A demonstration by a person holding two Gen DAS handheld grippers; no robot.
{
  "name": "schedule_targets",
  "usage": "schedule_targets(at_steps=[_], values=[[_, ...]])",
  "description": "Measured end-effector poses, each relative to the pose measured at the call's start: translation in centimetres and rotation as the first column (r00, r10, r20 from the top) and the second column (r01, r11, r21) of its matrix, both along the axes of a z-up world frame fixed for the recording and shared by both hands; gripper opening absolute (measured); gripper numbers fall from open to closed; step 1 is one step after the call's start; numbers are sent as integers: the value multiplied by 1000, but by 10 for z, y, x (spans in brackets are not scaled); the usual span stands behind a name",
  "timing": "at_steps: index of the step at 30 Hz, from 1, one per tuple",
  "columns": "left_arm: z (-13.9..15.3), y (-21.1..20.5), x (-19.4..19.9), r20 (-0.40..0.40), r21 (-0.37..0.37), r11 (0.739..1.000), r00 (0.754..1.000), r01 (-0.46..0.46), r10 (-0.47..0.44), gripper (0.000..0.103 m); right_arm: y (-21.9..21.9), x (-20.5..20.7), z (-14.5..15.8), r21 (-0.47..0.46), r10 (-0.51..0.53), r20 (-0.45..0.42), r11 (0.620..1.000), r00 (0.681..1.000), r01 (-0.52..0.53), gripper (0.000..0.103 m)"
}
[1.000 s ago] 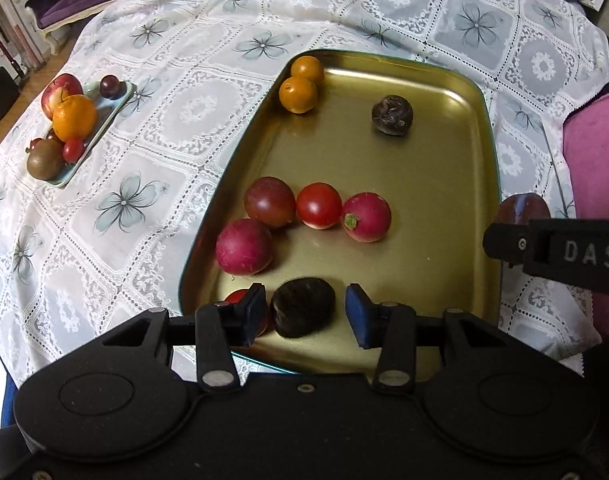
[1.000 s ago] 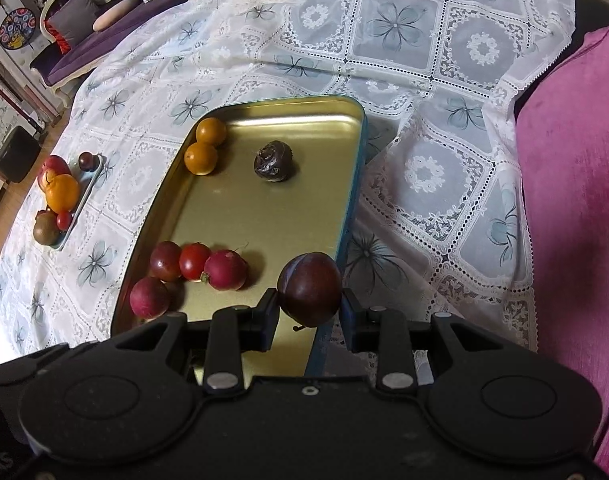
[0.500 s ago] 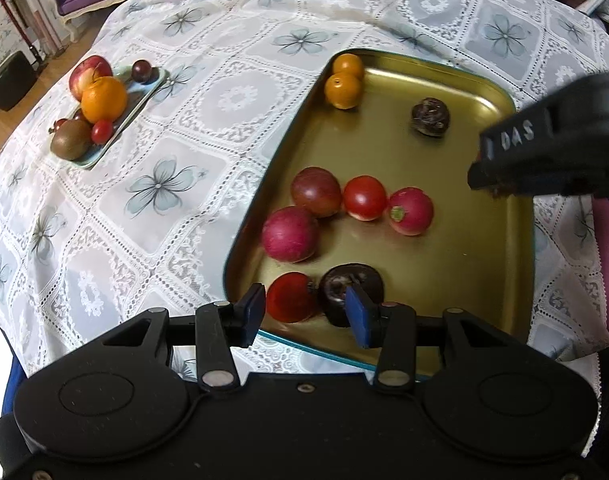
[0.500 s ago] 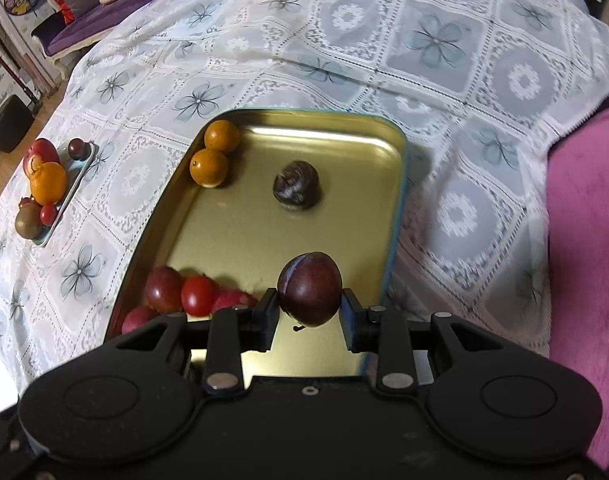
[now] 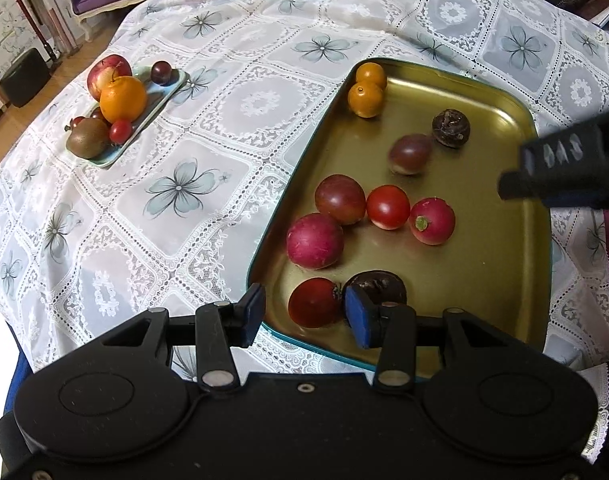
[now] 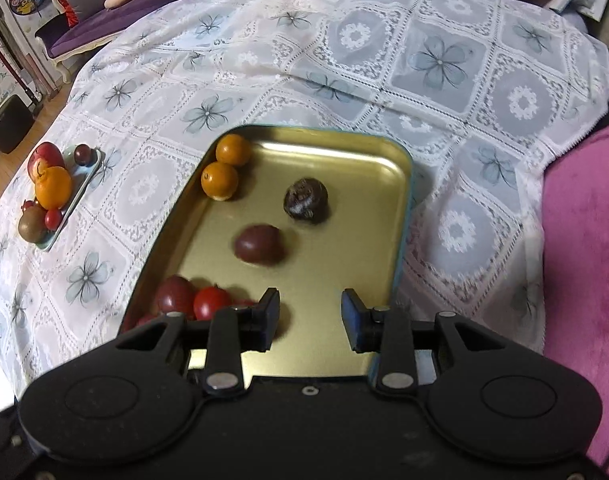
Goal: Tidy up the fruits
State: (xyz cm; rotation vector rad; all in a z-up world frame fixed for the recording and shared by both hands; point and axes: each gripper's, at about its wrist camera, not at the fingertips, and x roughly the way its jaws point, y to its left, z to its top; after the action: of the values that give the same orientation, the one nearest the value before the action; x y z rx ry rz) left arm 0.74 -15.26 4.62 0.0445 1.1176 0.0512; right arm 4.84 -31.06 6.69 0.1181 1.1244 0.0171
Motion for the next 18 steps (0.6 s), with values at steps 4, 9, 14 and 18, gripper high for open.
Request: schedule_targets(at_steps=[4, 9, 14, 18], values=[[2, -2, -5, 17, 13, 1000, 1000, 2, -3, 52, -6, -20, -4, -1, -17, -7, 1000, 1000, 17, 36], [4, -4, -11, 33, 16, 1000, 999, 10, -10, 53, -14, -43, -6, -13, -40, -2, 999, 999, 40, 36], [5, -6, -15, 39, 11, 1000, 999, 12, -12, 53, -18, -60, -6, -26, -42, 1, 999, 999, 42, 36], [4, -7, -21, 41, 1, 1000, 999, 20, -20, 53, -17, -71, -6, -42, -27, 7, 999, 1000, 27, 36]])
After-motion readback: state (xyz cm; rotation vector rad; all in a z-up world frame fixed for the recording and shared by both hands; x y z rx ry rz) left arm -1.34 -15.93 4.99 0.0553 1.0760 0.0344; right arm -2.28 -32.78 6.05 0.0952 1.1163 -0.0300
